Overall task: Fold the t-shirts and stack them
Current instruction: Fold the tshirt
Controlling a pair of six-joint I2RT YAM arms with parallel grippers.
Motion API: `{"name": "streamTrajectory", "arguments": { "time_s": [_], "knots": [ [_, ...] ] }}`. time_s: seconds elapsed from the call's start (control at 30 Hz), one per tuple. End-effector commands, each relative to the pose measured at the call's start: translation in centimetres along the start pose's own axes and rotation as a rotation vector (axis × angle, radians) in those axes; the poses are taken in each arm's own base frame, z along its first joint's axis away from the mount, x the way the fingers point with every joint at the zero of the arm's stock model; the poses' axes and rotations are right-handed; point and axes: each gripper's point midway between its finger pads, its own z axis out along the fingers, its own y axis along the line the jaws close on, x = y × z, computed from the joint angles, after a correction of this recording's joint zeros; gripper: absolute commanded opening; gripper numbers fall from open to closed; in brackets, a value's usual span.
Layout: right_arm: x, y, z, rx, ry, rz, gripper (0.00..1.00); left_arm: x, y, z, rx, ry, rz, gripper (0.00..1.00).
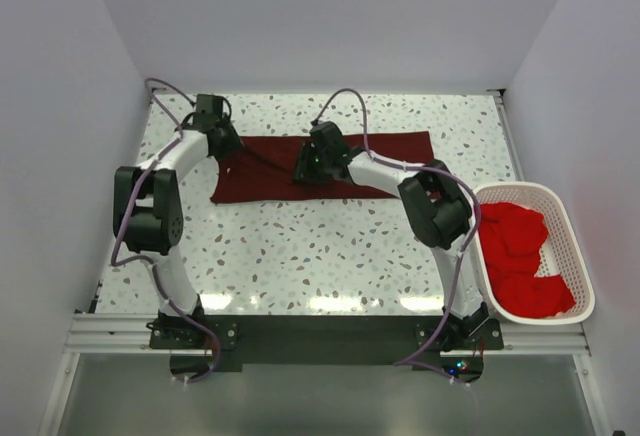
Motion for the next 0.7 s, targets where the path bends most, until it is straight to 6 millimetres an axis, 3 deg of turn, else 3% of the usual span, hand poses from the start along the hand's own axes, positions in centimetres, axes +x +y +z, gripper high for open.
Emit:
{"name": "streamTrajectory", "arguments": {
  "time_s": [0.0, 0.07, 0.2, 0.3, 0.4, 0.5, 0.67],
  "knots": [
    [-5.1, 2.5, -5.1, -0.006, -0.137, -0.096, 0.45, -3.8, -1.2, -4.1, 0.023, -0.121, 0.003, 0.44],
    [-5.8, 2.8, -5.8, -0.006, -0.161, -0.129, 0.45, -4.0, -1.5, -4.9, 0.044, -0.135, 0.003, 0.45],
    [-6.5, 5.7, -6.5, -0.140, -0.180, -0.173, 0.40, -3.2, -3.2, -4.9, 0.096, -0.121, 0.026, 0.39],
    [-6.4, 8.0, -5.5, -0.260, -0.154, -0.172, 0.36, -2.0, -4.1, -3.4, 0.124, -0.071, 0.041, 0.29],
    [-6.2, 7.9, -3.8, -0.303, -0.153, -0.133, 0.35, -2.0, -4.8, -1.8, 0.136, -0.052, 0.033, 0.25],
    [-6.6, 6.2, -1.8, -0.317, -0.159, -0.047, 0.35, -1.8, -4.7, 0.0, 0.125, -0.037, 0.025, 0.24],
    [-7.7, 1.1, 0.8, -0.261, -0.207, 0.072, 0.35, -1.6, -3.8, 3.2, 0.082, -0.009, 0.001, 0.23]
  ]
}}
